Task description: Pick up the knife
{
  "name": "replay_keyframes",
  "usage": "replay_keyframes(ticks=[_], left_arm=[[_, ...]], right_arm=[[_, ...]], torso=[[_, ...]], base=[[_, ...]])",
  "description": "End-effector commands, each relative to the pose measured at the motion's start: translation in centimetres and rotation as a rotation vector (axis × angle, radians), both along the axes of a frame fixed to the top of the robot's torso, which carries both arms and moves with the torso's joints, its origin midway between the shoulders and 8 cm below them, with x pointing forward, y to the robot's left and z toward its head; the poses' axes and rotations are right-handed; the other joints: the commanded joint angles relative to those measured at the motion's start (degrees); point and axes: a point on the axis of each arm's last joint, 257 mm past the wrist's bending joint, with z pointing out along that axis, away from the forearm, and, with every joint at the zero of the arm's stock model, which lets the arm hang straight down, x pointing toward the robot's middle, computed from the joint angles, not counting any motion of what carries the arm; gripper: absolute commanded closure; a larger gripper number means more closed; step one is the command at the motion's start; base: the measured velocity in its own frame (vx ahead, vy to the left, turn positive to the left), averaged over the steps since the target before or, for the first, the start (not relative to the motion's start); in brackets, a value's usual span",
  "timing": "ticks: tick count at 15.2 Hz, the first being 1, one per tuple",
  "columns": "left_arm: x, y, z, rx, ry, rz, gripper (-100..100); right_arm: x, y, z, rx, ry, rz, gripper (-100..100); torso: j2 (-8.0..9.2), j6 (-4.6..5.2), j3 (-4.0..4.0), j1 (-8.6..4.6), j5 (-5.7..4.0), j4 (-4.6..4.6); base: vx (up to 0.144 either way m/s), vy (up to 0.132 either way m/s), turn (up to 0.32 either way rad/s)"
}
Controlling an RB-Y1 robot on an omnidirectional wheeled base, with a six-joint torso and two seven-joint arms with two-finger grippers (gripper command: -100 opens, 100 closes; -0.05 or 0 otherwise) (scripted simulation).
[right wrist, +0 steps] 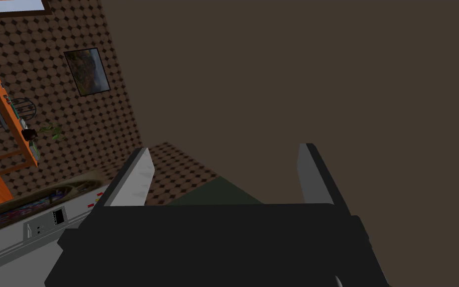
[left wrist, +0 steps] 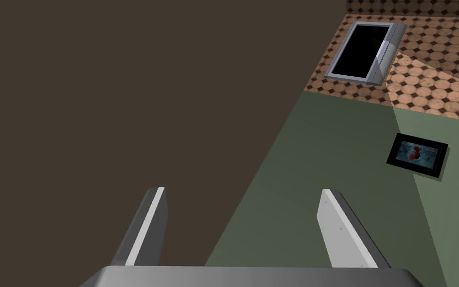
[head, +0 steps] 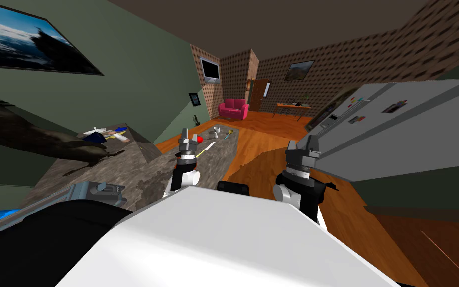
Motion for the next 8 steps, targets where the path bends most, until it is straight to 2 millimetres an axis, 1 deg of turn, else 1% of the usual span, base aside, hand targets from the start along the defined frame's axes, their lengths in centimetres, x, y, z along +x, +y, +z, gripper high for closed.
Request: replay_keyframes(ticks=[1, 2, 4, 5, 6, 7, 8], left_arm=[[0.5, 0.1, -0.9, 0.014, 0.041, -0.022, -100], [0.5, 0.1, -0.9, 0.014, 0.041, -0.022, -100], [1.2, 0.6, -2.1, 0.017, 0.099, -0.045, -100], [1.2, 0.6, -2.1, 0.019, 0.1, -0.046, -100], [1.6, 0.9, -3.0, 0.019, 0.138, -0.06, -100], [1.6, 0.9, -3.0, 0.019, 0.138, -0.06, -100], [2.0, 1.2, -4.0, 0.018, 0.181, -0.075, -100]], right_arm=[[0.0, 0.0, 0.0, 0.0, 0.0, 0.0, 0], [0.0, 0.0, 0.0, 0.0, 0.0, 0.0, 0], [0.0, 0.0, 0.0, 0.0, 0.0, 0.0, 0], [0.0, 0.0, 0.0, 0.0, 0.0, 0.0, 0], [0.0, 0.0, 0.0, 0.0, 0.0, 0.0, 0], [0.0, 0.0, 0.0, 0.0, 0.0, 0.0, 0], [0.0, 0.0, 0.0, 0.0, 0.0, 0.0, 0]], torso=[[0.0, 0.0, 0.0, 0.0, 0.0, 0.0], [0.0, -0.01, 0.0, 0.0, 0.0, 0.0], [-0.02, -0.01, -0.01, -0.02, 0.0, 0.0], [-0.03, -0.01, -0.02, -0.04, -0.01, -0.01], [-0.03, 0.0, -0.02, -0.05, -0.01, -0.01], [-0.05, -0.01, -0.03, -0.04, -0.01, -0.01], [-0.05, 0.0, -0.03, -0.04, -0.01, -0.01]], base=[[0.003, -0.005, 0.037], [0.004, -0.01, 0.043], [0.007, -0.017, 0.042], [0.009, -0.019, 0.032], [0.013, -0.018, 0.037], [0.013, -0.016, 0.028], [0.013, -0.017, 0.039]])
